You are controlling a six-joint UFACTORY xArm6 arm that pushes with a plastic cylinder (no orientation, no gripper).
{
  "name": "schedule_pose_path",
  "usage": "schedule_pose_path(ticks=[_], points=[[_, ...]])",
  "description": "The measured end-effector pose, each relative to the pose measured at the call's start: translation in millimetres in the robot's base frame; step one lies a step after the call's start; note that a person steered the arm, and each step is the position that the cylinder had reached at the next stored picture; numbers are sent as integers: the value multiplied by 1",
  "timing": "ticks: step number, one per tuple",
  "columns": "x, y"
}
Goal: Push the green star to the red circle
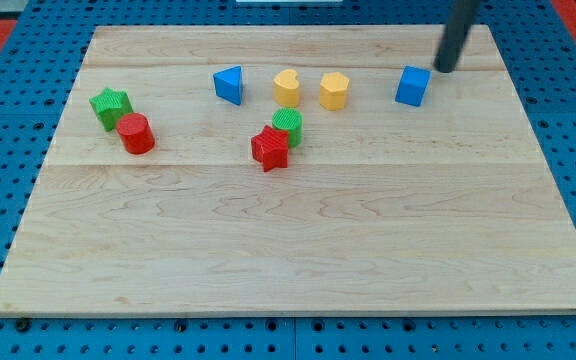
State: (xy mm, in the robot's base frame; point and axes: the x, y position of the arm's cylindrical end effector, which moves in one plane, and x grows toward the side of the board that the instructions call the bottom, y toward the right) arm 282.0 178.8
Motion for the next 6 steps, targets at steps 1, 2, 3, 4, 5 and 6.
schedule_pose_path(ticks=[1, 2, 3, 4, 5, 6], points=[[26, -5], [23, -14], [7, -80], [-57, -91], [-78, -186], [-42, -298]])
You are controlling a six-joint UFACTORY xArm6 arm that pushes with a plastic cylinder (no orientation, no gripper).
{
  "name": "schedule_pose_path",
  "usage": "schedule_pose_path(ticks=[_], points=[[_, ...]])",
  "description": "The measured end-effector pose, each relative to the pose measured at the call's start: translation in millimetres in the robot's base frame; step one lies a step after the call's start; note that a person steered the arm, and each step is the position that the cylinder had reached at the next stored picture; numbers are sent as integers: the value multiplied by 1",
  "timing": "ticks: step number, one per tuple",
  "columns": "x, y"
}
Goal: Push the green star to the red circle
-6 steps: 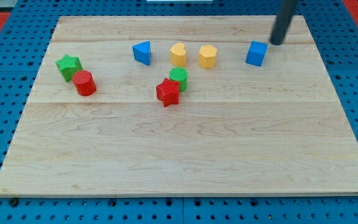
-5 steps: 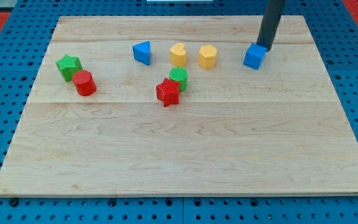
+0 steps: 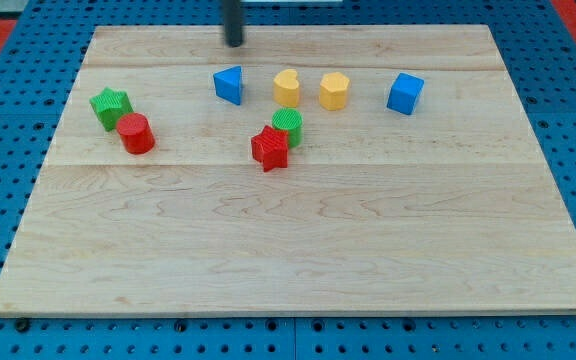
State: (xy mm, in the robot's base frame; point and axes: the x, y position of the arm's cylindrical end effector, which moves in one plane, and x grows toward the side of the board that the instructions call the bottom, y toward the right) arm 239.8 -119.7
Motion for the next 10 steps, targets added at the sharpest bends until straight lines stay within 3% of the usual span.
schedule_pose_path(ticks=[3, 6, 7, 8, 9, 10], points=[[121, -114], [137, -121], [121, -131], [129, -180], [176, -185], [176, -172]])
